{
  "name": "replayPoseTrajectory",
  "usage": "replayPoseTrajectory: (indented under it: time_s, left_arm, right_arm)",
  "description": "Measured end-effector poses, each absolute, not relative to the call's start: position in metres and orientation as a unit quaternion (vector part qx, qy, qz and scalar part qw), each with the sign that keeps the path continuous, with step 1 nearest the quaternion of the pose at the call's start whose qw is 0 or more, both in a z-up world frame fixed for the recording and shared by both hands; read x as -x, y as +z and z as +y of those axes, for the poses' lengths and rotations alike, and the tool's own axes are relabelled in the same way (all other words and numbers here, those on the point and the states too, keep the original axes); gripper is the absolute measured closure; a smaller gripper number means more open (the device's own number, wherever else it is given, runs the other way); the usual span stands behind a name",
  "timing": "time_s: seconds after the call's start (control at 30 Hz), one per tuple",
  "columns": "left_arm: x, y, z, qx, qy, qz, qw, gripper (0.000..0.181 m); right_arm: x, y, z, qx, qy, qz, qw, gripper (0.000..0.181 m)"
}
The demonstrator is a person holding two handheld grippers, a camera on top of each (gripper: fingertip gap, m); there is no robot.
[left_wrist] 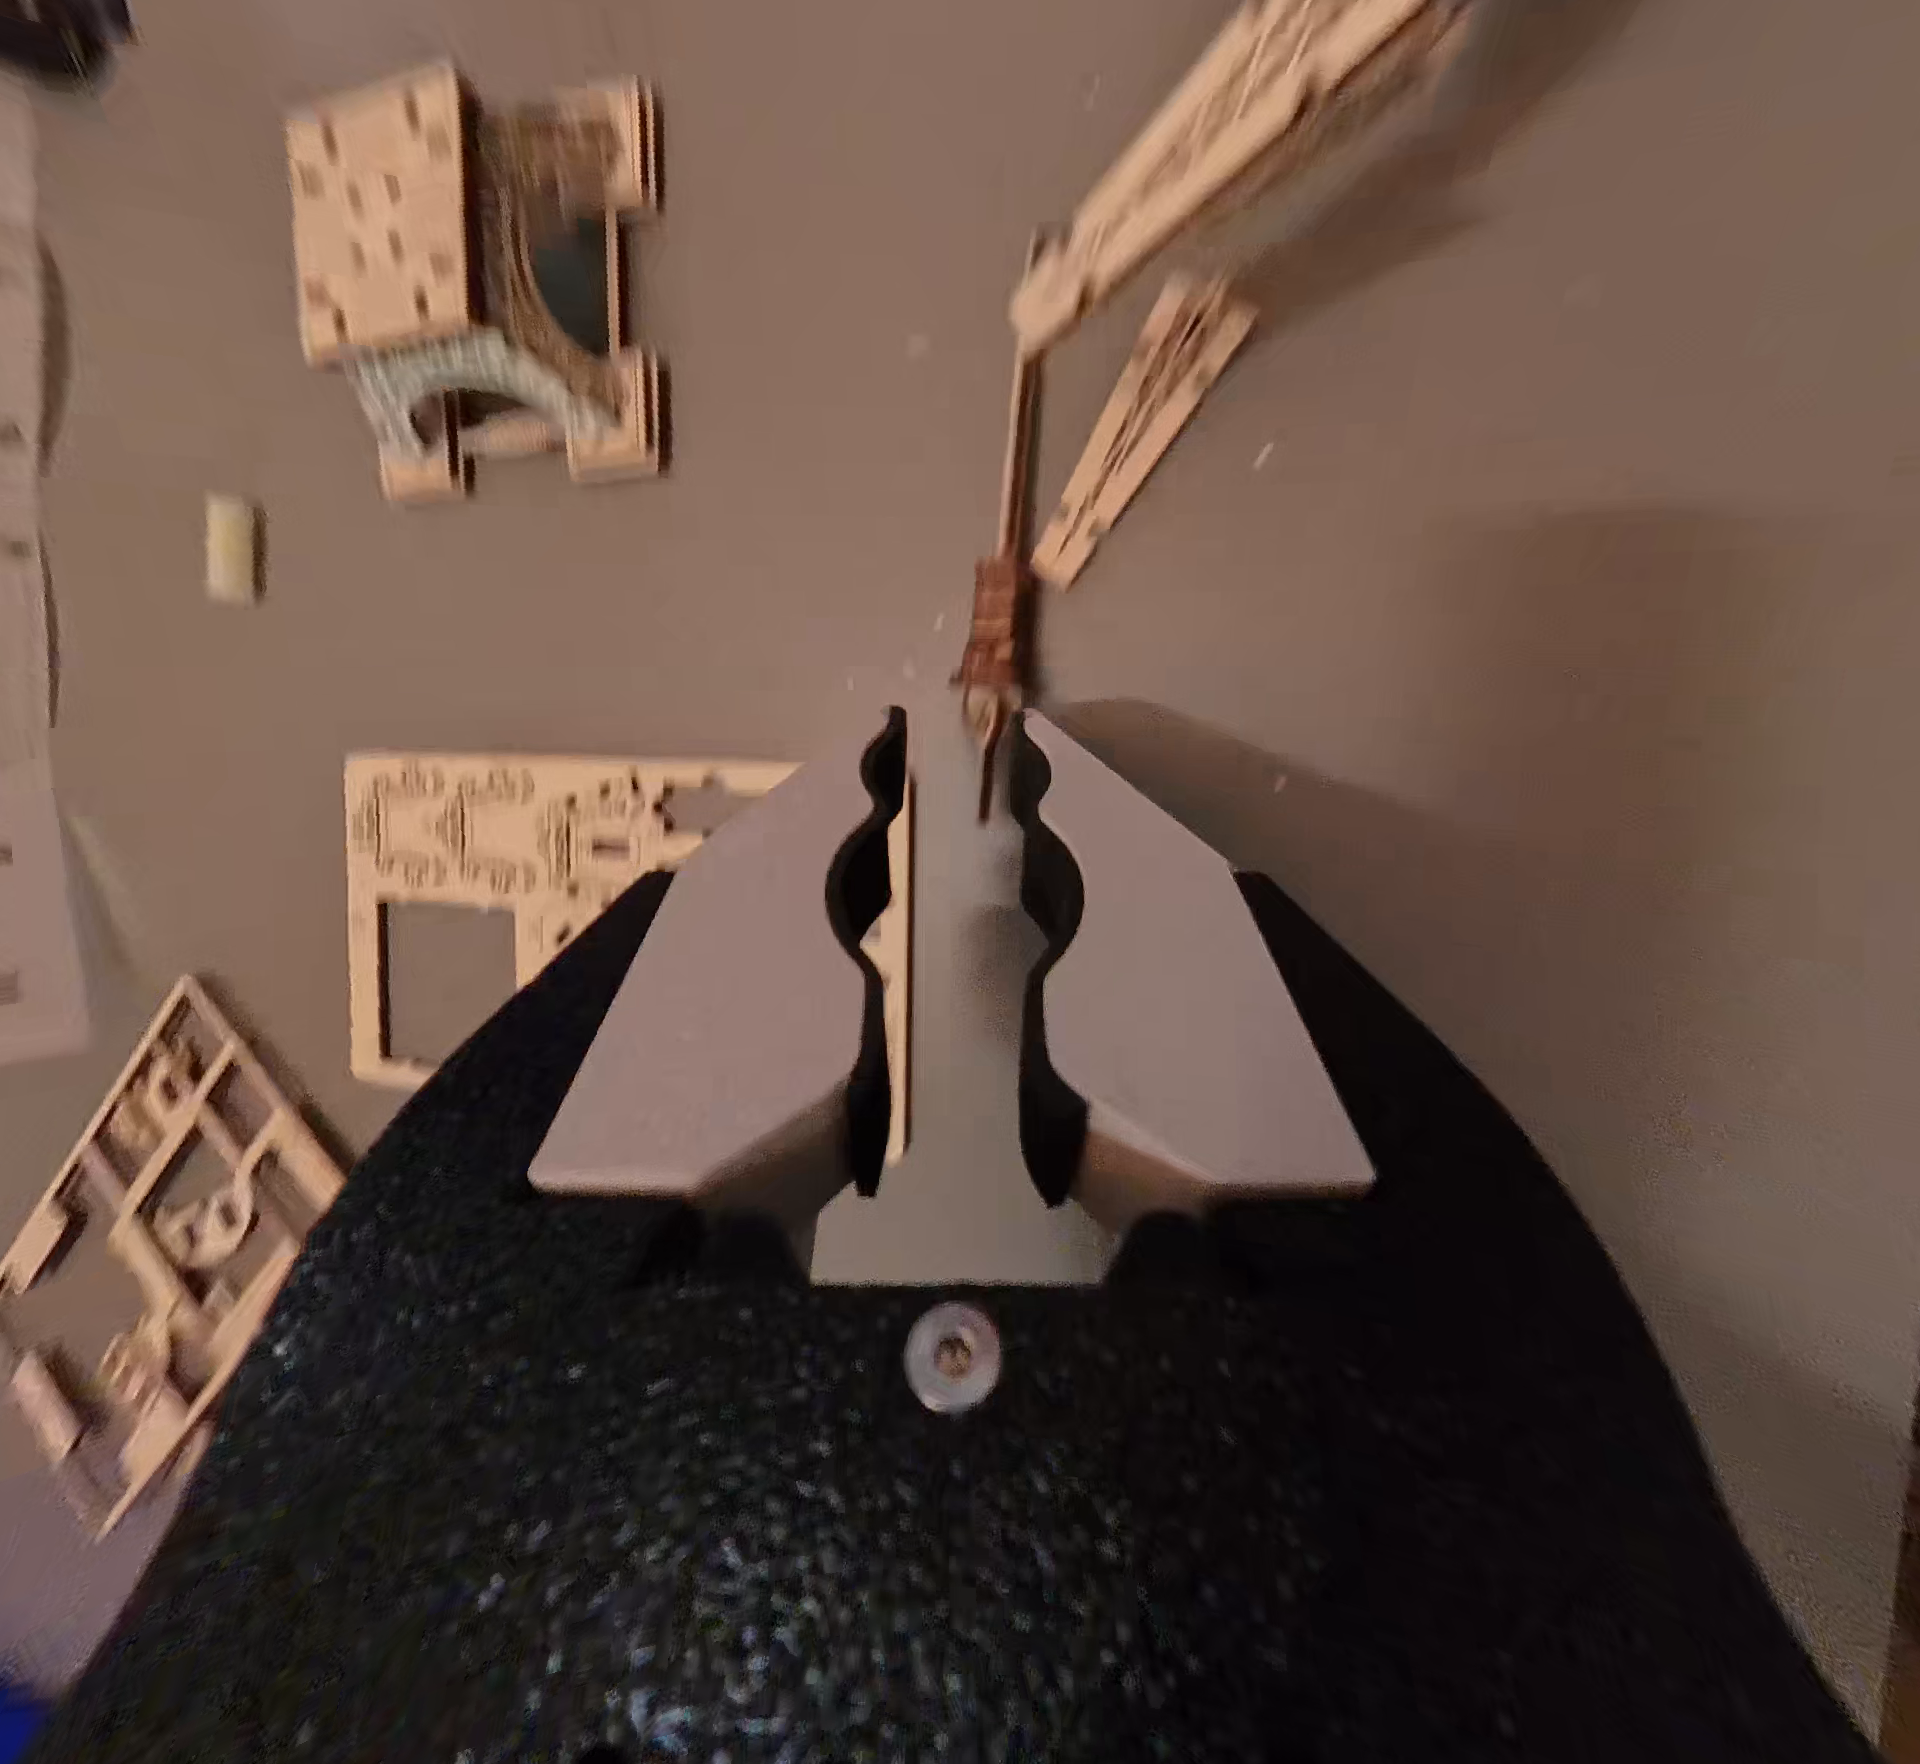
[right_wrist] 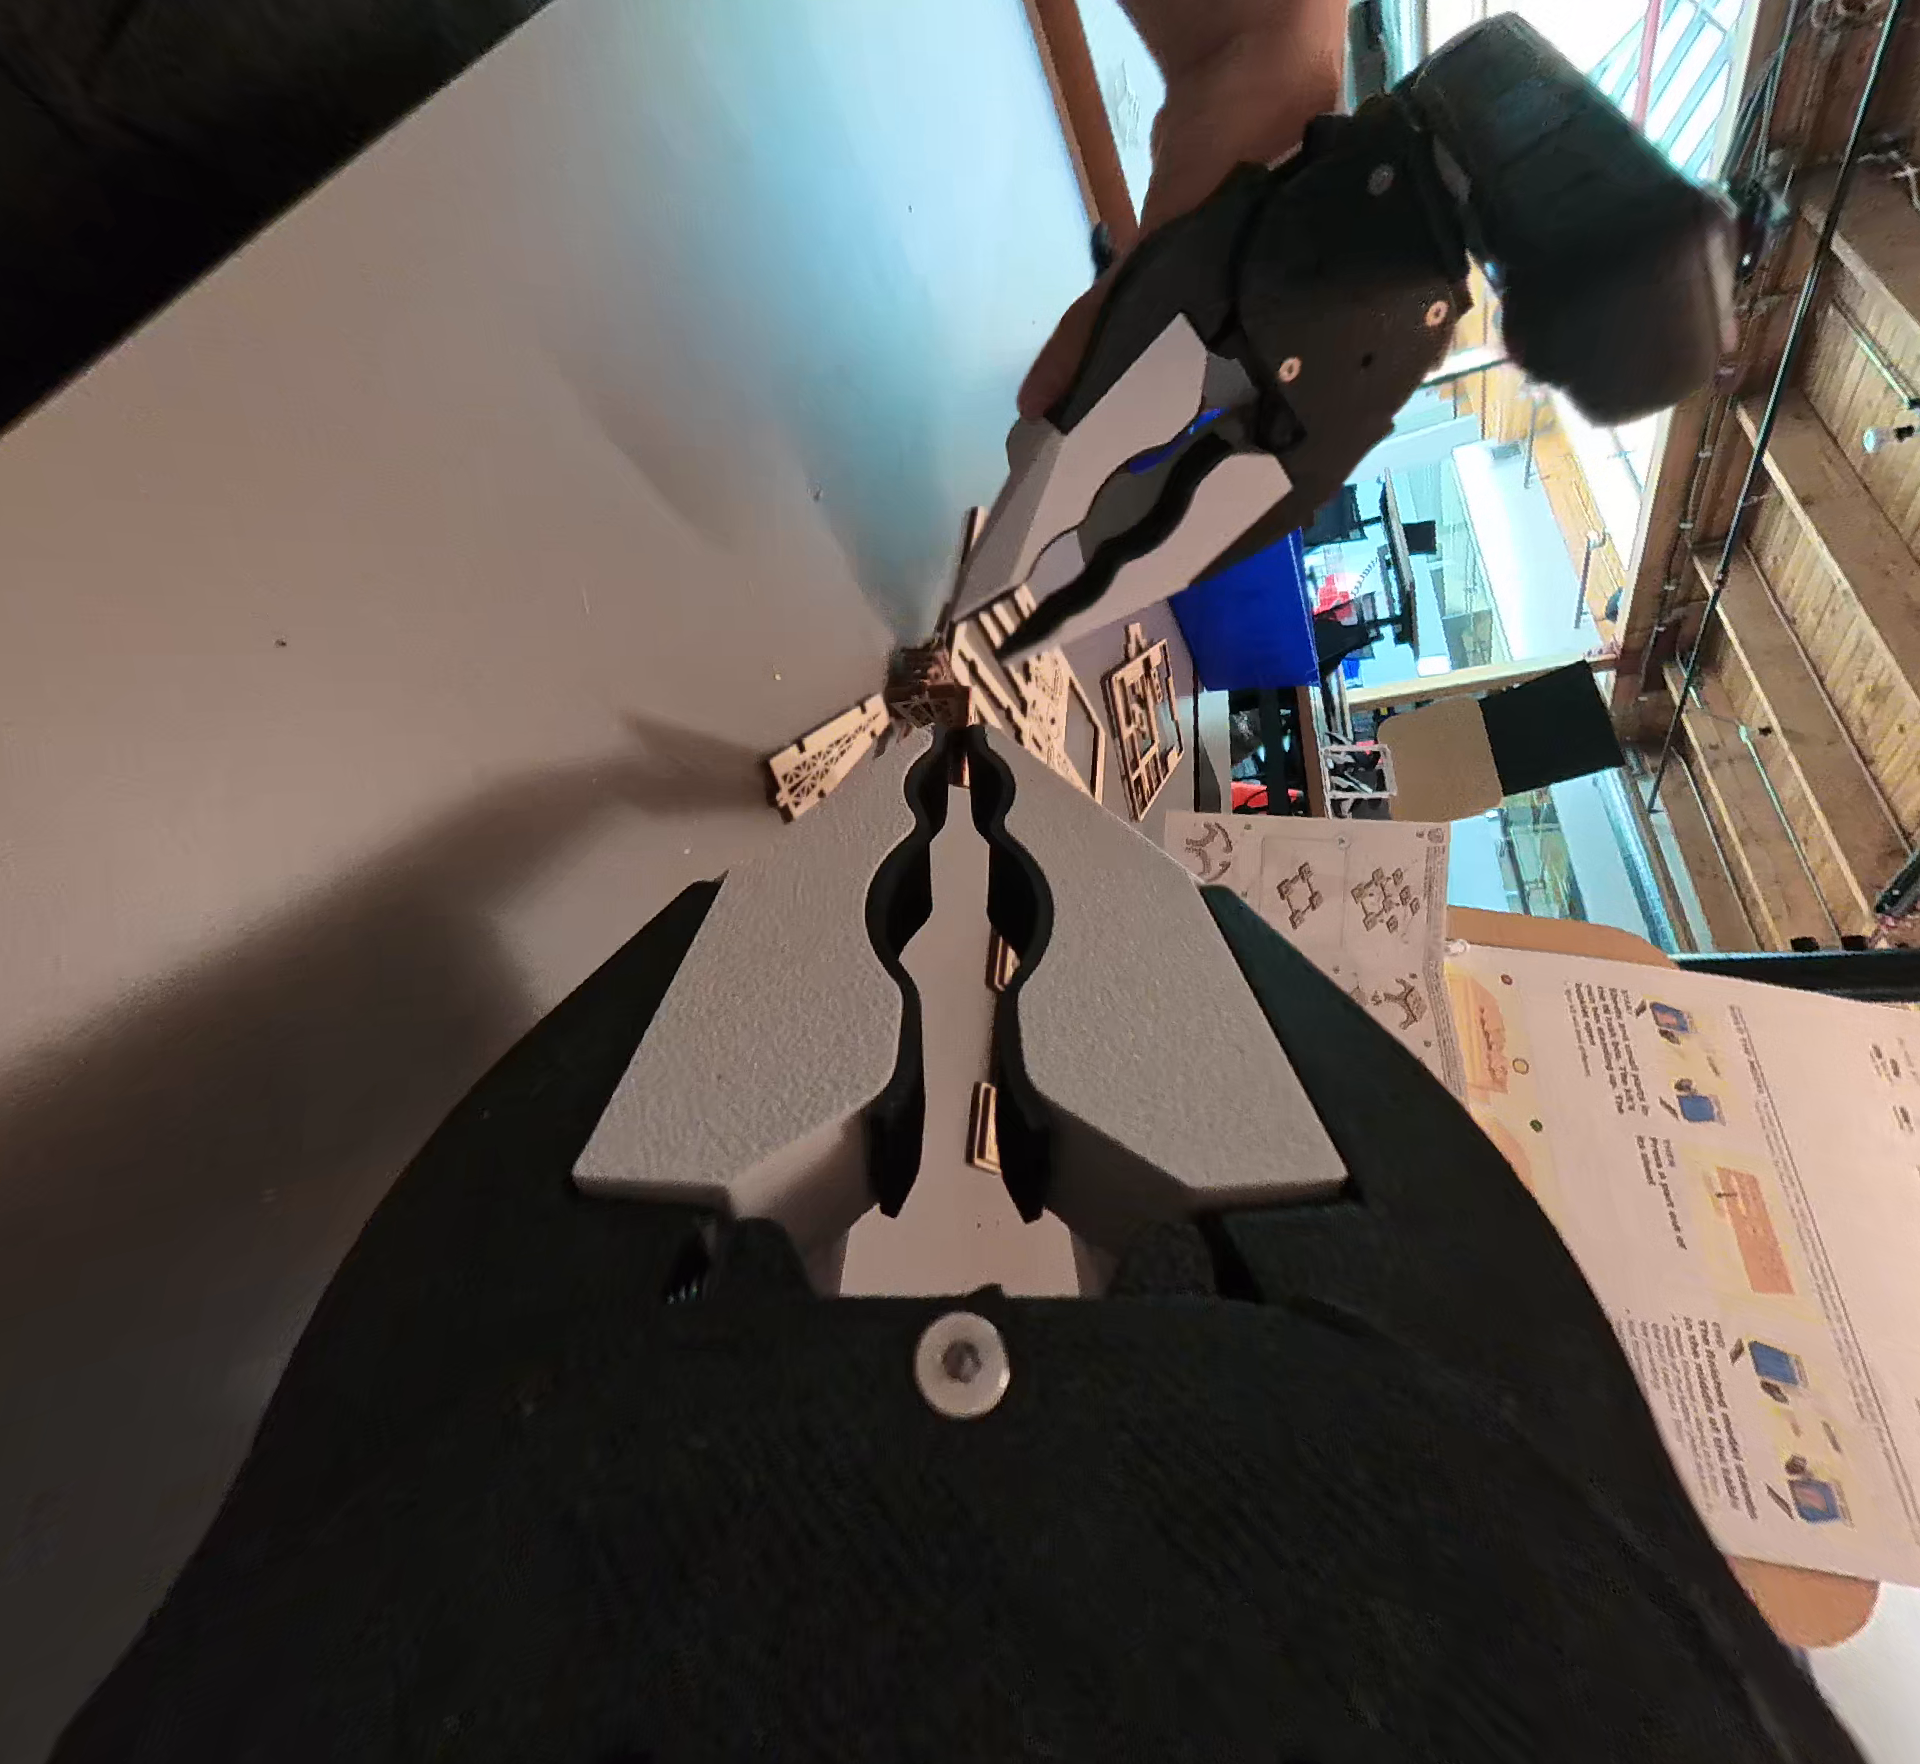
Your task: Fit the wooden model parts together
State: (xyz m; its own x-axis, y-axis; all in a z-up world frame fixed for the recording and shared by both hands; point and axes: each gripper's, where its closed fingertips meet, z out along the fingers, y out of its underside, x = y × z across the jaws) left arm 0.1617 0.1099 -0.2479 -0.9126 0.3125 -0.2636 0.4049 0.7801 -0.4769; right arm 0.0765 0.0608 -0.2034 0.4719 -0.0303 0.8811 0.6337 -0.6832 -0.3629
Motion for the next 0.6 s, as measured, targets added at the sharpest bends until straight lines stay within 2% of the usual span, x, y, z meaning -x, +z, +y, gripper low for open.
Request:
replayPoseTrajectory:
  time_s: [0.03,0.2,0.3,0.4,0.6]
  left_arm:
    - [-0.151,-0.24,0.101,-0.197,-0.306,0.929,0.065,0.161]
    - [-0.103,-0.221,0.076,-0.237,-0.396,0.885,-0.063,0.133]
    - [-0.09,-0.22,0.075,-0.25,-0.405,0.87,-0.129,0.137]
    - [-0.083,-0.219,0.076,-0.263,-0.408,0.858,-0.168,0.156]
    - [-0.088,-0.216,0.07,-0.268,-0.43,0.852,-0.13,0.164]
  right_arm:
    - [-0.076,-0.2,0.062,0.781,-0.477,-0.193,0.354,0.181]
    - [-0.067,-0.188,0.075,0.773,-0.457,-0.203,0.389,0.181]
    - [-0.058,-0.182,0.081,0.773,-0.445,-0.214,0.399,0.181]
    - [-0.052,-0.177,0.081,0.775,-0.432,-0.206,0.413,0.181]
    - [-0.057,-0.179,0.068,0.783,-0.416,-0.148,0.438,0.173]
